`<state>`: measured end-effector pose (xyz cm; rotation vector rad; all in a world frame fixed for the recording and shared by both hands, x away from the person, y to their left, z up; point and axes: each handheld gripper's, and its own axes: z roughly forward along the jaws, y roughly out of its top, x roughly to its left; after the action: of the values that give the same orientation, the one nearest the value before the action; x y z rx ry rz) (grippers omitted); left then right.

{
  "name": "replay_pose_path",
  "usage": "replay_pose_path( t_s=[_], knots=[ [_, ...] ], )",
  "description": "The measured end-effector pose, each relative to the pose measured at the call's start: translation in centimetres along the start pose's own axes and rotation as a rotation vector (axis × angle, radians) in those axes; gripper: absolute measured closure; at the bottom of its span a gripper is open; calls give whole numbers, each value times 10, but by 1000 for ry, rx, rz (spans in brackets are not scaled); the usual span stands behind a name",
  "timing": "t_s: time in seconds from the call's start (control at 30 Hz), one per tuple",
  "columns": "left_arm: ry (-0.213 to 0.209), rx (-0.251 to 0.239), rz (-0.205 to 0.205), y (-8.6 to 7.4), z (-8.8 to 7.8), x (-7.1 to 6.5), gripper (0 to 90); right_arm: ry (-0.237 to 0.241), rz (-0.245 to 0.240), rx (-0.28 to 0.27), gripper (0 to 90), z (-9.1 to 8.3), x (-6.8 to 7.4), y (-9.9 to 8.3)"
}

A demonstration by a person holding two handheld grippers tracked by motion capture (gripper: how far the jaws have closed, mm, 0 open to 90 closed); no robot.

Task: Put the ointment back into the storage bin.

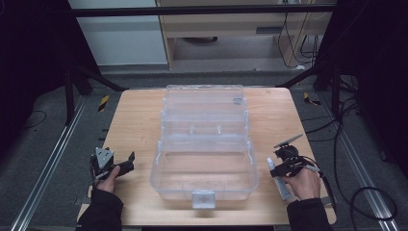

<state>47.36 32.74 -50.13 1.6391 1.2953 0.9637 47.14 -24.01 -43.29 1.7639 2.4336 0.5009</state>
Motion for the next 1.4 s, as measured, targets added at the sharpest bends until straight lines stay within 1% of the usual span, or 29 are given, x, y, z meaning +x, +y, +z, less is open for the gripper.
replay_pose_path(
  t_s=[0.03, 0.07, 0.1, 0.13, 0.17, 0.2, 0.23, 0.27, 0.37, 0.4, 0.43, 0.47, 0.5, 0.53, 0.57, 0.63, 0.67, 0.73, 0.77, 0.8, 0.93, 0.97, 1.07, 1.17, 1.2, 1.23, 1.3, 1.37, 1.4],
  knots=[
    [1, 1, 0, 0, 0, 0, 18, 0, 0, 0, 698, 0, 0, 0],
    [1, 2, 0, 0, 0, 0, 18, 15, 6, -41, 698, -7, -1, 0],
    [1, 2, 0, 0, 0, 0, 18, 23, 7, -62, 698, -10, -1, 0],
    [1, 2, -1, 0, 0, 0, 18, 24, 11, -81, 698, -13, -2, 0],
    [1, 2, -1, 0, 0, 0, 18, 24, 11, -81, 698, -13, -2, 0],
    [1, 2, 0, 0, 0, 0, 18, 23, -2, -128, 698, -18, -3, 0],
    [1, 1, 1, 0, 0, 0, 18, 26, 6, -145, 699, -20, -3, 0],
    [1, -1, 1, 0, 0, 0, 18, 32, -7, -170, 698, -22, -4, -1],
    [1, 1, -1, 0, 0, 0, 18, 48, -9, -184, 698, -26, -3, 0],
    [1, 1, -3, 0, 0, 0, 18, 50, -20, -196, 699, -27, -3, 0],
    [1, 1, -3, 0, 0, 0, 18, 66, -26, -228, 699, -31, -3, 0],
    [0, 0, -3, 0, 0, 0, 18, 74, -32, -241, 699, -32, -3, 0],
    [0, 0, -3, 0, 0, 0, 18, 74, -32, -241, 699, -32, -3, 0],
    [0, -2, -1, 0, 0, 0, 18, 70, -40, -261, 699, -34, -2, 0],
    [-1, -2, -1, 0, 0, 0, 18, 68, -55, -299, 699, -39, -1, 1],
    [-1, -2, -1, 0, 0, 0, 18, 64, -65, -313, 698, -40, 0, 1],
    [-2, -2, -3, 0, 0, 1, 18, 63, -86, -347, 698, -44, 1, 1],
    [-3, -3, -4, 0, 0, 1, 18, 69, -92, -361, 699, -46, 2, 2],
    [-3, -3, -4, 0, 0, 1, 18, 73, -108, -396, 699, -50, 2, 3],
    [-3, -3, -3, 0, 0, 0, 18, 75, -113, -405, 699, -53, 2, 4],
    [-4, -4, -3, 0, 0, 0, 18, 82, -172, -437, 699, -62, 4, 8],
    [-4, -3, -3, 0, 0, 0, 18, 82, -172, -437, 699, -62, 4, 8],
    [-4, -3, -2, 0, 0, 0, 18, 109, -222, -468, 699, -73, 7, 12],
    [-4, -3, -2, 0, 0, 0, 18, 120, -242, -478, 699, -78, 9, 14],
    [-4, -3, -2, 0, 0, 0, 18, 126, -255, -485, 698, -80, 11, 15],
    [-5, -3, -3, 0, 0, 0, 18, 131, -286, -496, 698, -86, 14, 17],
    [-5, -3, -2, 0, 0, 0, 18, 146, -313, -515, 698, -91, 17, 19],
    [-5, -3, -2, 0, 0, 0, 18, 153, -320, -520, 698, -93, 18, 20],
    [-5, -3, -2, 0, 0, 0, 18, 159, -342, -539, 698, -98, 22, 21]
  ],
)
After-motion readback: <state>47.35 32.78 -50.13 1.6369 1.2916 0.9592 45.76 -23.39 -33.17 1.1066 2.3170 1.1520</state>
